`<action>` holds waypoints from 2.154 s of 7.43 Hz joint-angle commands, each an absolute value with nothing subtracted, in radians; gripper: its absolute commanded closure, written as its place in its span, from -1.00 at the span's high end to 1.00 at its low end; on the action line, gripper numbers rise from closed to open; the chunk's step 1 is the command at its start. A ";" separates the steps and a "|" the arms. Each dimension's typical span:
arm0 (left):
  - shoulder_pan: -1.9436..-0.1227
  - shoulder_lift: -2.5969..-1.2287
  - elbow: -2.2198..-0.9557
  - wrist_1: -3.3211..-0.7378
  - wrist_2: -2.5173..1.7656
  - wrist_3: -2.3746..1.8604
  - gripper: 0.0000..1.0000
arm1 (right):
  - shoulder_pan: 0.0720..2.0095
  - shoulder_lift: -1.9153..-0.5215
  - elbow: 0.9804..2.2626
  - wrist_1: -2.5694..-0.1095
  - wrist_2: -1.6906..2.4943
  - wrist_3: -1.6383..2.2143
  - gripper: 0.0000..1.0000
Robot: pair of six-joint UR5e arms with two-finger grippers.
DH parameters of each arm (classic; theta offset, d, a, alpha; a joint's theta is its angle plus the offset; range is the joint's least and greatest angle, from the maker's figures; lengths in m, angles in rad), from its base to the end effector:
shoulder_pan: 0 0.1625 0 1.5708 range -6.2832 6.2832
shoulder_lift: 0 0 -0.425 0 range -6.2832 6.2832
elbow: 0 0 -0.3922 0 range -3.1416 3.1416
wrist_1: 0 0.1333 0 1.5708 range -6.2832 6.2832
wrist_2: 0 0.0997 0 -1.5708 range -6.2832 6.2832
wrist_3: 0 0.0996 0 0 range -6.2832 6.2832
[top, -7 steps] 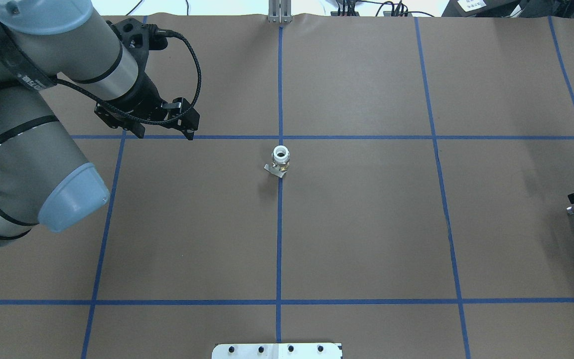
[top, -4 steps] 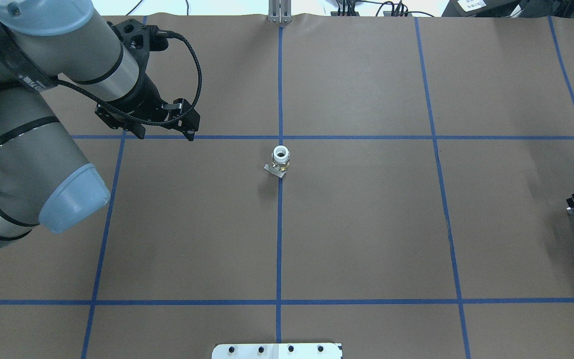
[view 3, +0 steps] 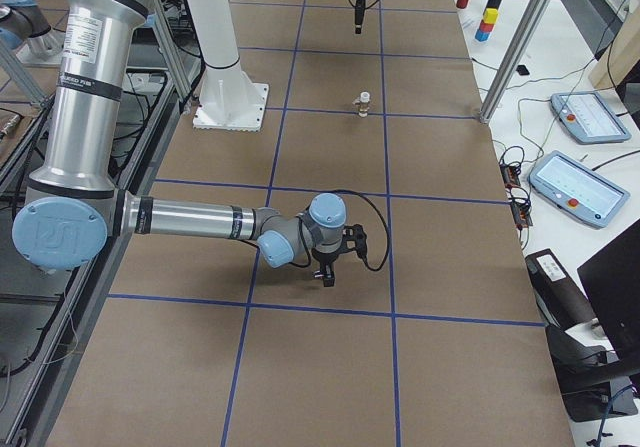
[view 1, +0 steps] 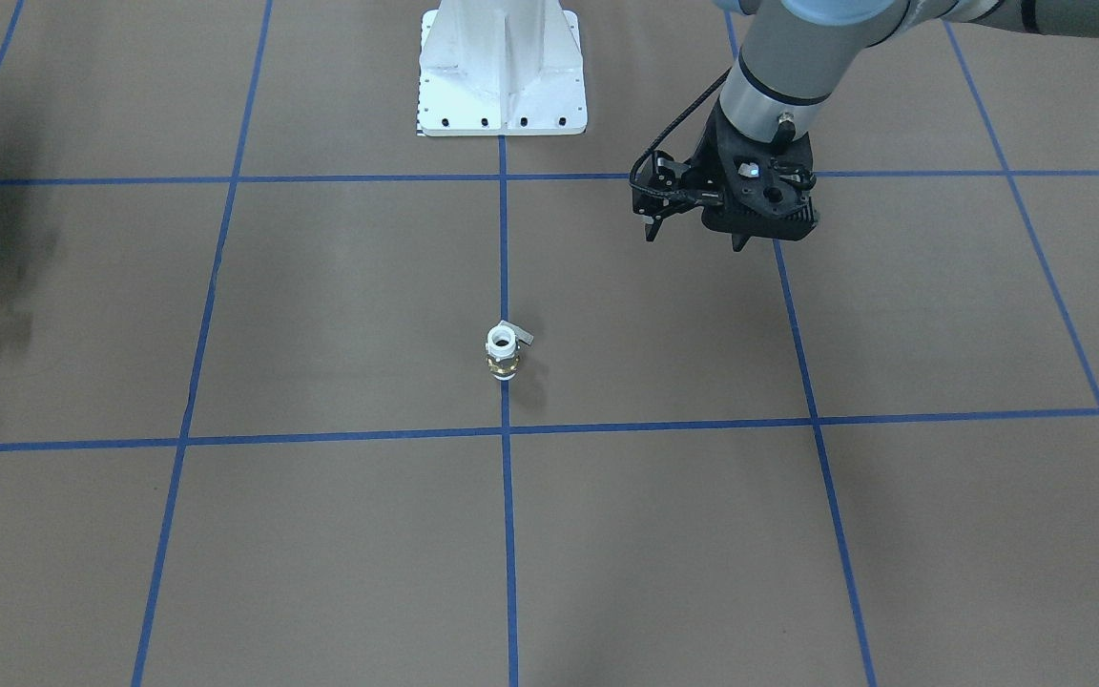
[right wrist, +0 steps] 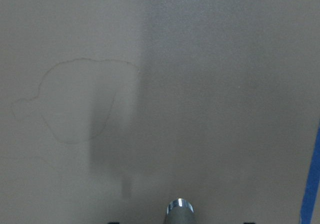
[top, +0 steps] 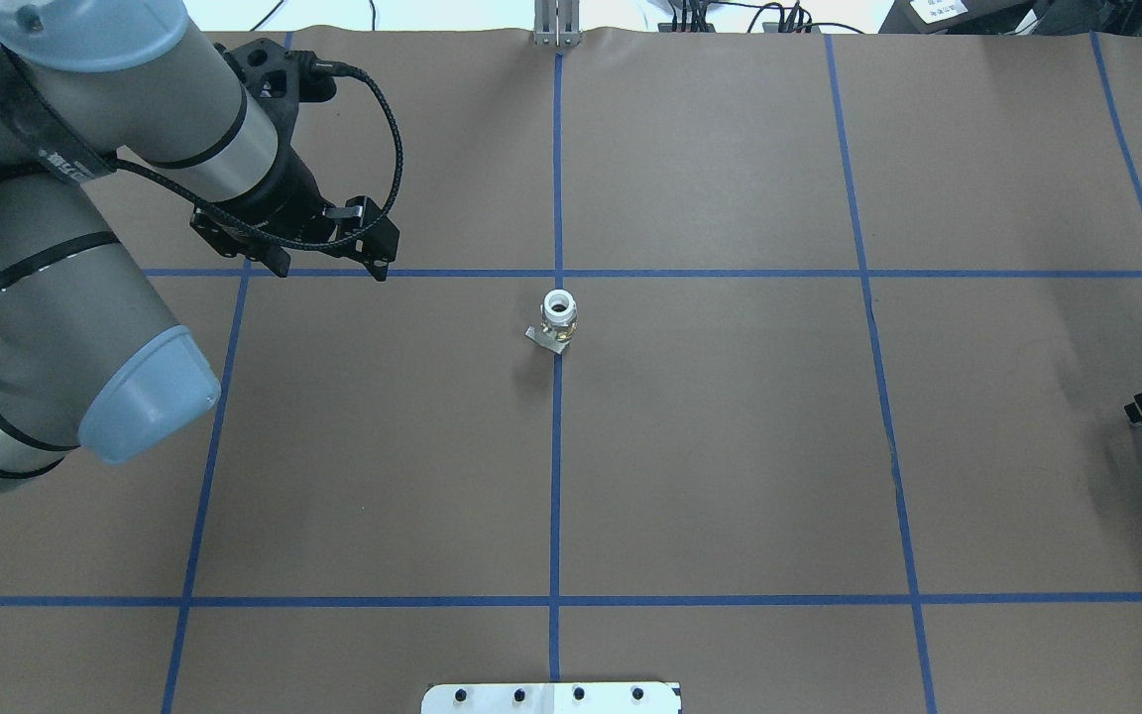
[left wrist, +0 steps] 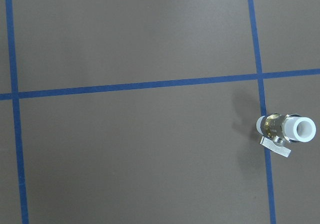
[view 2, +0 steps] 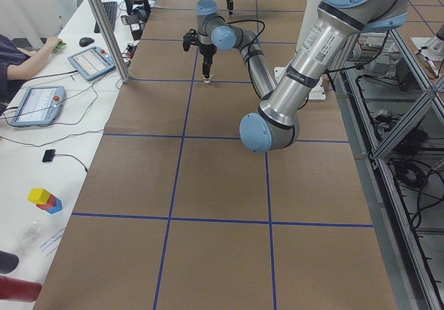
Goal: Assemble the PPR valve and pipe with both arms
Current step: 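Reach the right gripper to the chrome fitting and grasp it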
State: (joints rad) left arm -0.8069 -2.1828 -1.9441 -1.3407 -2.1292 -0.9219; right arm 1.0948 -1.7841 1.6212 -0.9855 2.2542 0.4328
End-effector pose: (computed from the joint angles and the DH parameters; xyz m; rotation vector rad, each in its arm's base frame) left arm 0.3509 -0.4828 0.1767 0.0922 0.9007 0.0637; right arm -0.1297 -0.4053 0.6710 0.0692 -0.7833 -0.1853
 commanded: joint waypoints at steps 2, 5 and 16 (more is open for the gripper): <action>-0.807 -2.183 -1.944 -1.341 -2.129 -0.922 1.00 | 1.089 -1.784 1.621 -0.986 2.260 0.434 0.33; -0.807 -2.183 -1.941 -1.341 -2.129 -0.922 1.00 | 1.086 -1.784 1.614 -0.988 2.258 0.433 0.29; -0.804 -2.183 -1.933 -1.341 -2.129 -0.920 1.00 | 1.086 -1.784 1.608 -0.986 2.255 0.433 -0.42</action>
State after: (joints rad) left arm -0.8039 -2.1828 -1.9338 -1.3412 -2.1292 -0.9210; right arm 1.0854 -1.7839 1.6076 -0.9865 2.2550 0.4326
